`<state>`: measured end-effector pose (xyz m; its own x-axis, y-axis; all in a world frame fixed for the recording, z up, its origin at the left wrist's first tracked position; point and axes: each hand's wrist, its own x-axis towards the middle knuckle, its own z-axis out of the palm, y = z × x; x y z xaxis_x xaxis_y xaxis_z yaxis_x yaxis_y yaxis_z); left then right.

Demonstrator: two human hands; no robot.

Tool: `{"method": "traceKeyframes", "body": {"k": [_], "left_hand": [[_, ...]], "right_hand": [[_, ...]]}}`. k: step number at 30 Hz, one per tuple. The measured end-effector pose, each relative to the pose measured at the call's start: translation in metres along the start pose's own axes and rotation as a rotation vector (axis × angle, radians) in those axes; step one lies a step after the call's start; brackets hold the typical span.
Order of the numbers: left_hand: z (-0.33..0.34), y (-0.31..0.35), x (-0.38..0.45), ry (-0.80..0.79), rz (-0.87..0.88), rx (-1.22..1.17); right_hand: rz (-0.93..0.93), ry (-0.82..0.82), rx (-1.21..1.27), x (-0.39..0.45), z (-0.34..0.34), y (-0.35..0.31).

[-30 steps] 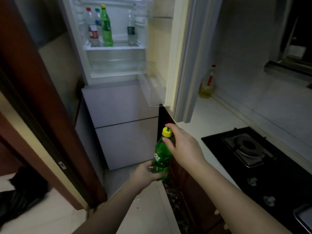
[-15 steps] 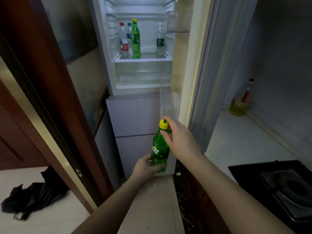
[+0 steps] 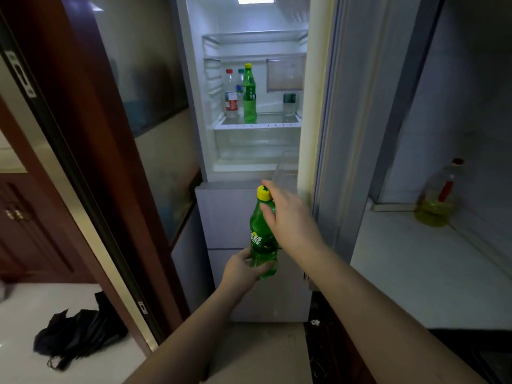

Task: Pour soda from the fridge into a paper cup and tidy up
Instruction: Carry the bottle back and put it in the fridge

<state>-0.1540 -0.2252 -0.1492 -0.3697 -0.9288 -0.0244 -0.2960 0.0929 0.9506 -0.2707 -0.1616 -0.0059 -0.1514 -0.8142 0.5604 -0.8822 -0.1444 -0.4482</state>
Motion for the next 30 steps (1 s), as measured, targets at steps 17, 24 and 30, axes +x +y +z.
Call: {"method": "traceKeyframes", "body": {"k": [17, 24, 30], "left_hand": [[-0.032, -0.005, 0.035, -0.169, 0.022, -0.032], [-0.031, 0.000, 0.033, -0.238, 0.019, -0.097], [-0.031, 0.006, 0.032, -0.323, 0.039, -0.070]], "right_hand": [[0.102, 0.113, -0.104, 0.024, 0.024, -0.022], [0.173, 0.136, -0.223, 0.024, 0.030, -0.033], [0.213, 0.167, -0.305, 0.021, 0.025, -0.036]]}}
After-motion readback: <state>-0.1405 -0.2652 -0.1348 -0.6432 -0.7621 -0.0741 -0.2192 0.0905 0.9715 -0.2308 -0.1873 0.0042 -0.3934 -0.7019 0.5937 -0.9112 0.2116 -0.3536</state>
